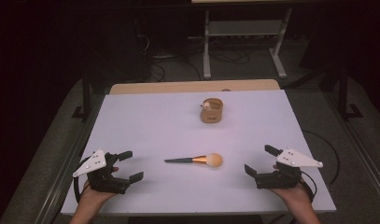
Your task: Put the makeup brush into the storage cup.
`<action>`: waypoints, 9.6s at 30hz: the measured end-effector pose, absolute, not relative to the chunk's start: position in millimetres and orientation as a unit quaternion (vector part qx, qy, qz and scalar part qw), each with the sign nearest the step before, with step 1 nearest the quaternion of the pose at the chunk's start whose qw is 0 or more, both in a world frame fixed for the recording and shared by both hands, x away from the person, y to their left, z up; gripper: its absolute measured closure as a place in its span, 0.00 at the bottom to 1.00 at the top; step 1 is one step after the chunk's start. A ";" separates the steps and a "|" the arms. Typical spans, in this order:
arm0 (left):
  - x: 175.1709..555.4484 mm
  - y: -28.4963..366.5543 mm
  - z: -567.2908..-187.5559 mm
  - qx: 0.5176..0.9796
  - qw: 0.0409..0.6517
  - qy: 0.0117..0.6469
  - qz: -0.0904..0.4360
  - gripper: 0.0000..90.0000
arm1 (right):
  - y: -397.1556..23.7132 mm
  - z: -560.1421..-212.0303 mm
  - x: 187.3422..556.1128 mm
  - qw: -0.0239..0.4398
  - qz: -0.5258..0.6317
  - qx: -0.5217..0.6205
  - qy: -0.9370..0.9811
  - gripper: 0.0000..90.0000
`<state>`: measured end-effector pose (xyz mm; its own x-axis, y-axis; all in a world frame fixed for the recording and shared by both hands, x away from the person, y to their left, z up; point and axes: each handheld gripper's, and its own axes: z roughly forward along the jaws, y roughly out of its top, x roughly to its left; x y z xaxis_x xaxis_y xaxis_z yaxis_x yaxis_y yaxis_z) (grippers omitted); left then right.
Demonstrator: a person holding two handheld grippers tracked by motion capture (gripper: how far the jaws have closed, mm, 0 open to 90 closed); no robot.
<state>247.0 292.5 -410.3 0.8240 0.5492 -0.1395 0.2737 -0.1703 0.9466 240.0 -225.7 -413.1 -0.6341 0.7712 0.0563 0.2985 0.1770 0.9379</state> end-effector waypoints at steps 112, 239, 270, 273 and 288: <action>308.1 248.6 -380.0 0.772 0.592 0.210 0.093 0.11 | -224.2 -405.3 242.1 0.227 0.541 0.357 0.727 0.00; 366.7 144.1 -382.5 0.886 0.457 0.081 0.011 0.14 | -222.5 -403.7 242.6 0.227 0.543 0.353 0.727 0.00; 375.6 116.8 -393.3 0.923 0.382 0.046 -0.024 0.22 | -224.1 -403.4 243.2 0.226 0.543 0.355 0.727 0.00; 376.1 114.1 -395.6 0.925 0.375 0.044 -0.026 0.23 | -224.3 -403.4 243.6 0.229 0.543 0.352 0.727 0.00; 375.9 94.7 -402.7 0.946 0.324 0.015 -0.022 0.31 | -224.6 -403.0 243.1 0.228 0.543 0.352 0.727 0.00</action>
<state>375.9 94.7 -402.7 0.9986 0.0143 -0.0505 0.0423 -0.7898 0.6119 243.1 -224.6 -403.0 -0.6480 0.7600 0.0504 0.2641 0.1622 0.9507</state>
